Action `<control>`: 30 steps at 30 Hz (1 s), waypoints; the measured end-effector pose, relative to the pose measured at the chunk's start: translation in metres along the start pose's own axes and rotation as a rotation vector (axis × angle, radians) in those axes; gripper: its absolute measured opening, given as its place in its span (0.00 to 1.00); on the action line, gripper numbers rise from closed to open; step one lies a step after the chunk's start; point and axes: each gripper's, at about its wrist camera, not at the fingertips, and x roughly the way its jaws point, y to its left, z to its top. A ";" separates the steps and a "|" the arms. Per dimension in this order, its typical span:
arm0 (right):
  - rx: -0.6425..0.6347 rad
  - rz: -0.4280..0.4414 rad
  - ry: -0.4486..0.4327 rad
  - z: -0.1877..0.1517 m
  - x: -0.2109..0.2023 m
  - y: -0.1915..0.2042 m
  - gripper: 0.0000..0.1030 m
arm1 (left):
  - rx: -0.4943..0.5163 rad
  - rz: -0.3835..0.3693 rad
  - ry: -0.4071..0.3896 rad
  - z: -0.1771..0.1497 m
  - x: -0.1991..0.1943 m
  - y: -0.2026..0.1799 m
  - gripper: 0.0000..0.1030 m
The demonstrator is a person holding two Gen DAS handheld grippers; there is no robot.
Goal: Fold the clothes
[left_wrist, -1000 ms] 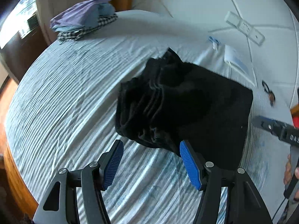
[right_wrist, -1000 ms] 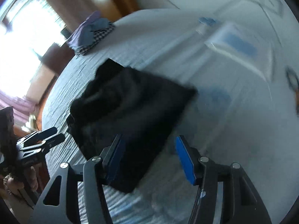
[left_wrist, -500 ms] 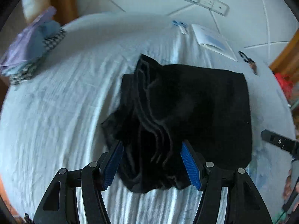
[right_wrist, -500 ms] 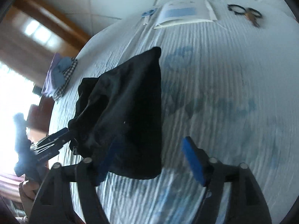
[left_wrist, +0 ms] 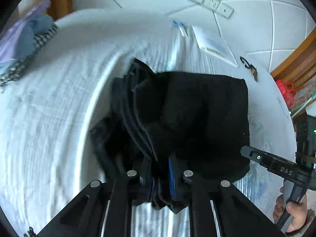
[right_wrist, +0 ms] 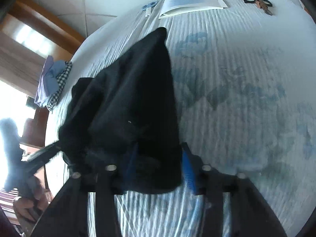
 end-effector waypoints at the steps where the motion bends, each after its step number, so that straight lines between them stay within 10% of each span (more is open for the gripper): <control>1: -0.005 -0.003 0.011 -0.001 0.002 0.000 0.41 | 0.004 0.021 0.013 -0.003 0.004 0.003 0.16; 6: -0.066 0.000 0.001 0.002 -0.007 0.006 0.46 | 0.043 0.011 0.017 -0.004 0.000 -0.001 0.34; 10: -0.114 0.027 -0.063 0.011 -0.037 0.014 0.98 | 0.102 0.045 -0.106 -0.001 -0.047 -0.003 0.80; 24: -0.057 0.023 -0.094 0.036 -0.024 0.021 1.00 | 0.065 0.053 0.022 0.025 0.046 0.035 0.81; 30: -0.037 0.013 -0.094 0.043 -0.006 0.024 1.00 | 0.047 0.007 -0.059 0.028 0.023 0.045 0.81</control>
